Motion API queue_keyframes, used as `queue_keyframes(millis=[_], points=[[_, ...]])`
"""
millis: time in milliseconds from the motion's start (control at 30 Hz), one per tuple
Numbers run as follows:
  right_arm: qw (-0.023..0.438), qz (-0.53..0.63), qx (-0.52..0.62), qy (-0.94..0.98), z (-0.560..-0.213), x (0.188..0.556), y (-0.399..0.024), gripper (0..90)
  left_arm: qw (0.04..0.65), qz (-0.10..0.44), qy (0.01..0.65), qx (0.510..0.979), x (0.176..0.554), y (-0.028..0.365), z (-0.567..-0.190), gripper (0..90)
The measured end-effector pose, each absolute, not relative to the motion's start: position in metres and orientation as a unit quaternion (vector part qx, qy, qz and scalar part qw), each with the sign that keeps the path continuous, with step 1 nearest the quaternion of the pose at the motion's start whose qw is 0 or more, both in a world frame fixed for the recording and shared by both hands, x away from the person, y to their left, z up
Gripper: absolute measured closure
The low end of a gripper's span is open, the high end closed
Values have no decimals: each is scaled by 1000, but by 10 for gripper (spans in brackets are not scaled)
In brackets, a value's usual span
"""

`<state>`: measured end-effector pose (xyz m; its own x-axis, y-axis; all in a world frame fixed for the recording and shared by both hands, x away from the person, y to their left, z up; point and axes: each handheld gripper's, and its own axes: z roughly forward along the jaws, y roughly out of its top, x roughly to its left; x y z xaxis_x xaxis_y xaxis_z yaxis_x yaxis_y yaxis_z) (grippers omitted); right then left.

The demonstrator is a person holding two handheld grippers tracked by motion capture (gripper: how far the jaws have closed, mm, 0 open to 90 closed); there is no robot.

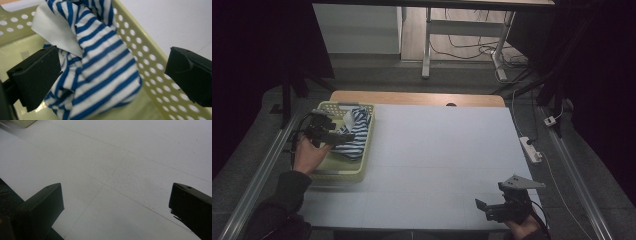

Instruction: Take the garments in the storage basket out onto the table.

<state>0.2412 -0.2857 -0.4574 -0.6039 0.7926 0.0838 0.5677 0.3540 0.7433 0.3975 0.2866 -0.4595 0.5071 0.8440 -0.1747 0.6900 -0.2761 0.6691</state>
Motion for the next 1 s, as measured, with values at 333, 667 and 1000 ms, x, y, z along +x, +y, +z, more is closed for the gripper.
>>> queue_keyframes(millis=[333,667,1000], points=[[145,383,419,811,-457,241,-286,1,301,115,489,810,438,274,-477,0],[144,382,417,812,-458,241,-285,1,230,93,492,835,460,257,-506,0],[144,378,413,816,-458,241,-284,1,195,34,522,830,468,256,-525,0]])
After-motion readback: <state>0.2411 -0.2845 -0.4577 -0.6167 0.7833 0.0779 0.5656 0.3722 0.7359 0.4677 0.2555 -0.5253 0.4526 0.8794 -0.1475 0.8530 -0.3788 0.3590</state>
